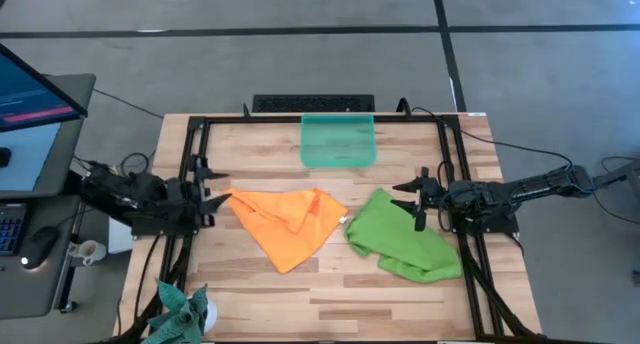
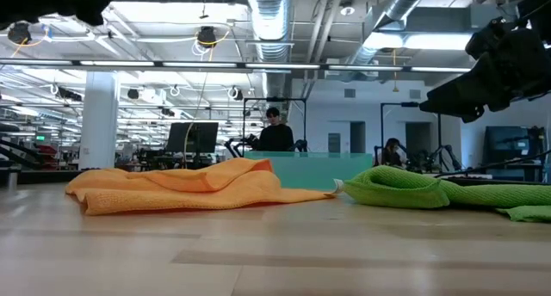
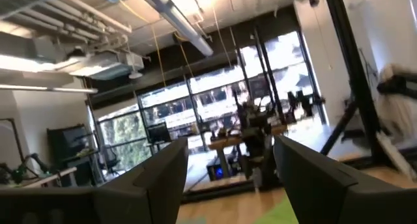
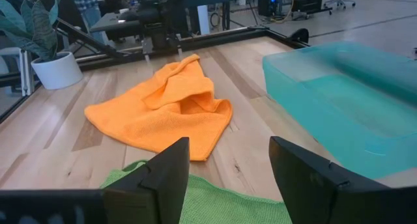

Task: Roll microfiber towels into tight, uniform cylinder then place into a basket
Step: Fold the orange microfiber towel

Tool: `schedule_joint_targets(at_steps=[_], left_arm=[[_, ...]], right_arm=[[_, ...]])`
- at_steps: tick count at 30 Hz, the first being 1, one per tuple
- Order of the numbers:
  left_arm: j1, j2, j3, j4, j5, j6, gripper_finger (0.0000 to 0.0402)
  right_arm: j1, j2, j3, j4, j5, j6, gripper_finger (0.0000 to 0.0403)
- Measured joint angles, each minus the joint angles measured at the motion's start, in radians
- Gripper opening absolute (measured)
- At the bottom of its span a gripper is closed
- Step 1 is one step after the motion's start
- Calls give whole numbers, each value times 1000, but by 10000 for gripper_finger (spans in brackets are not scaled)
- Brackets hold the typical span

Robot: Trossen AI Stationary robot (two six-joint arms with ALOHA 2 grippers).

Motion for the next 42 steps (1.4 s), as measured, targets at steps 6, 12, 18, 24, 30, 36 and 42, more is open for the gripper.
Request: schedule_joint_targets(at_steps=[6,12,18,24,30,36,42], left_arm=[[0,234,124,-12,2,25,219],[-4,539,268,-173,-5,-28,219],[-54,838,354,-268,1,-201,219],[-151,1107,453,-266,0,-298,219],[-221,1321,602,-317,-9,-321,219],[-251,1488,690,-363,-7,-433,219],[-285,1595,698,-366,-6,-595,219]], right_arm=[[0,0,0,-1,0,0,232],[0,0,0,-5,0,0,232],[0,0,0,-5,0,0,232],[0,0,0,-5,0,0,232],[0,0,0,-5,0,0,232],[0,0,0,-5,0,0,232],[0,0,0,-5,0,0,232]])
